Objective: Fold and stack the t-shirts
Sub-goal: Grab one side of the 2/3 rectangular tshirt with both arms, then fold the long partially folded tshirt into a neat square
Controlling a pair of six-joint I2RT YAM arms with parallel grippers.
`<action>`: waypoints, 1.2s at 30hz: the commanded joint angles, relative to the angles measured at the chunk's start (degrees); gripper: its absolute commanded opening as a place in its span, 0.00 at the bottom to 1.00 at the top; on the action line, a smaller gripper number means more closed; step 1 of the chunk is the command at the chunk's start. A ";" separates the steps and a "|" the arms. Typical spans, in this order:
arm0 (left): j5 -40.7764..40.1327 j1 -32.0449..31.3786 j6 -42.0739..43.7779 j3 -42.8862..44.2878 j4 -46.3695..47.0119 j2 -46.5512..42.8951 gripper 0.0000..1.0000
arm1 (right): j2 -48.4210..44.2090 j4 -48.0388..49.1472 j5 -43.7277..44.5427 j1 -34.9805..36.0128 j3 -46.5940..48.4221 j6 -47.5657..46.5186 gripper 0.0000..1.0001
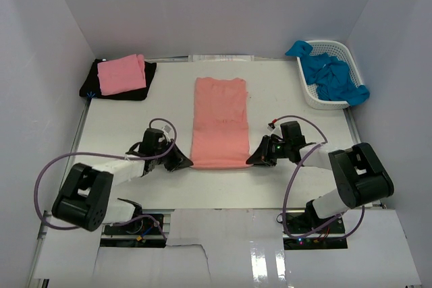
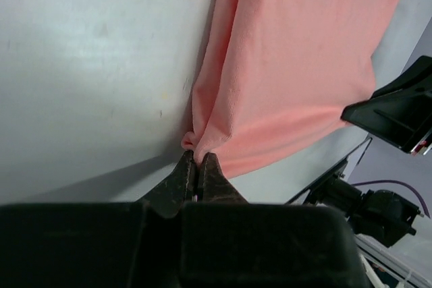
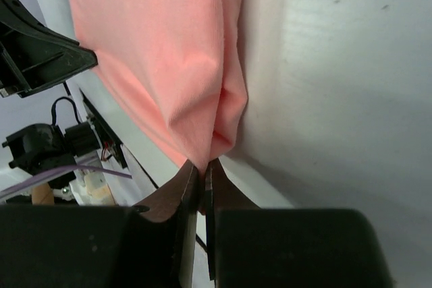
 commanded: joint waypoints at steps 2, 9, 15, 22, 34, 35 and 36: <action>-2.50 0.94 2.28 -3.53 -12.82 -10.38 0.00 | -4.05 -9.19 -0.44 -0.48 -0.44 -6.82 0.08; 0.92 -1.87 -1.40 -7.13 -17.84 -19.63 0.00 | -13.19 -17.63 -1.32 0.05 -4.22 -8.24 0.08; 1.72 -2.31 -3.08 -5.65 -20.47 -22.45 0.00 | -18.83 -23.87 -1.94 0.05 -1.95 -8.68 0.08; 1.20 -2.31 -2.56 3.48 -26.36 -22.71 0.00 | -17.69 -31.26 -3.78 0.05 8.41 -12.28 0.08; 0.67 -1.78 -2.38 15.45 -32.08 -21.40 0.00 | -12.68 -35.66 -8.44 0.05 21.61 -14.21 0.08; 0.67 -1.52 -2.38 15.97 -31.99 -21.31 0.00 | -12.33 -35.83 -8.53 0.05 23.01 -14.30 0.08; 0.84 -1.34 -2.21 16.24 -31.91 -20.79 0.00 | -11.98 -35.83 -8.62 0.05 23.63 -14.30 0.08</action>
